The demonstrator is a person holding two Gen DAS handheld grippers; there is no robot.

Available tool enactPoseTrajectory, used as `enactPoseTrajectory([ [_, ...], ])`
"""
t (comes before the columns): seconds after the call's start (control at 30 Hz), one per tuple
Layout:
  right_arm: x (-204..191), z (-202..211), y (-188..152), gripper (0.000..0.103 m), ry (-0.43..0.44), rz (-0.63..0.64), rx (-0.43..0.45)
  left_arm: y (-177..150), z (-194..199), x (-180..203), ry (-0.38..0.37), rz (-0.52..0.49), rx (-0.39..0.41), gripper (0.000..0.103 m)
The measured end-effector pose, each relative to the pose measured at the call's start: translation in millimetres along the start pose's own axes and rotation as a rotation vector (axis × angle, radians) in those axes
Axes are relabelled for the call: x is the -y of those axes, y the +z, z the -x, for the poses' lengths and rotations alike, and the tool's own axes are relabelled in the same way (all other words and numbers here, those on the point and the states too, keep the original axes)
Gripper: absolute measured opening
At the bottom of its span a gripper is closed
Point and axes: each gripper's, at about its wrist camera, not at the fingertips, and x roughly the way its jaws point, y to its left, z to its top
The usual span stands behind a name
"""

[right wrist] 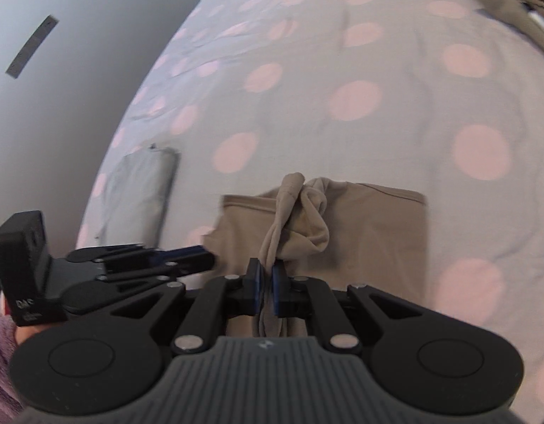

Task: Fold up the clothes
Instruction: 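Grasp the shirt corner with the right gripper and fold it inward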

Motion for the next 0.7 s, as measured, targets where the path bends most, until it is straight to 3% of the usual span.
enactPoseTrajectory([
  [0.27, -49, -70, 4, 0.007, 0.053, 0.047, -0.091, 0, 6, -22, 0.028, 0.033, 0.011, 0.011],
  [0.5, -45, -116, 10, 0.008, 0.008, 0.017, -0.129, -5, 8, -36, 0.058, 0.051, -0.005, 0.01],
  [0.7, -38, -118, 13, 0.029, 0.01, 0.007, -0.124, -9, 11, -41, 0.062, 0.068, -0.018, 0.01],
])
